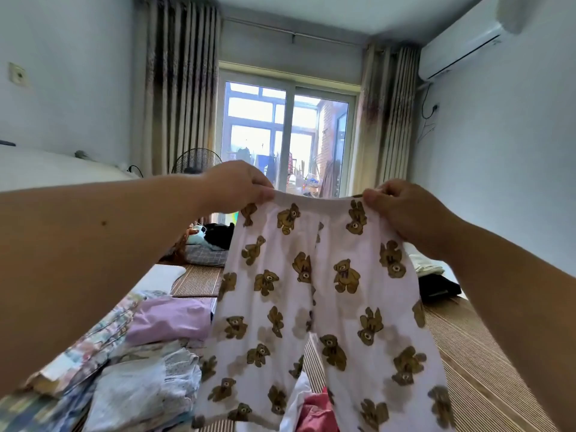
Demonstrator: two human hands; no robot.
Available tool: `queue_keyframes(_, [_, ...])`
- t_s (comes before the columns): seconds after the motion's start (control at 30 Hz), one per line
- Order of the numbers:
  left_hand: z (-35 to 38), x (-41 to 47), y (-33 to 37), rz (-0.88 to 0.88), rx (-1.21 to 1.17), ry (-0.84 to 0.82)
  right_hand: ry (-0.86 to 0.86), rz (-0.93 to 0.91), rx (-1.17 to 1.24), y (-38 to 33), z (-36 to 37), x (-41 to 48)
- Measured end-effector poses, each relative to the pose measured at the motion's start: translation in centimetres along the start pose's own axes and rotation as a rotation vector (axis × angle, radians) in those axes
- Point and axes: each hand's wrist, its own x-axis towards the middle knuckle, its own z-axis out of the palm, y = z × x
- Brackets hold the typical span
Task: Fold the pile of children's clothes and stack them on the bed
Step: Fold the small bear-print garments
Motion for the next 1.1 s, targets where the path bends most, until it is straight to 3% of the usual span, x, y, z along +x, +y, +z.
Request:
queue_keyframes(0.17, [2.4, -1.0, 1.9, -0.33, -0.326, -0.131, 0.037, 0.164, 0.033, 0.4, 2.8, -0.3])
queue_keyframes(0.27, [4.0, -1.4, 3.8, -0.395, -0.542, -0.23, 0.026, 0.19, 0.164, -0.2, 4.8, -1.0])
queue_keyframes(0.4, [4.1, -1.8, 6.1, -0.35, -0.645, -0.356, -0.161, 0.16, 0.429, -1.4, 5.9, -2.4])
queue_keyframes(0.47, [3.5, -1.8, 6.3, -0.305, -0.658, -0.379, -0.235, 0.103, 0.381, -1.6, 5.6, -3.0])
queue_keyframes(0.57, [2.7, -2.0, 6.0, -0.171, -0.55, -0.393, -0.17, 0.016, 0.271, -1.7, 4.9, -3.4])
queue_keyframes(0.7, [2.7, -2.6, 5.1, 0.043, -0.295, -0.08, -0.17, -0.025, 0.229, -2.1, 4.5, -3.6])
queue_keyframes(0.73, [2.7, -2.7, 4.7, 0.088, -0.292, -0.069, -0.169, -0.042, 0.211, -2.3, 4.1, -3.5])
queue_keyframes(0.9, [3.5, -3.7, 2.4, 0.027, -0.503, -0.547, -0.213, -0.106, 0.309, -2.9, 2.1, -3.6])
queue_keyframes(1.03, [4.3, -3.1, 2.2, 0.008, -0.692, -0.561, -0.277, -0.147, 0.206, -2.5, 0.2, -3.6])
queue_keyframes(1.1, [4.4, -2.6, 2.2, -0.007, -0.672, -0.556, -0.317, -0.119, 0.136, -1.9, -0.8, -3.3])
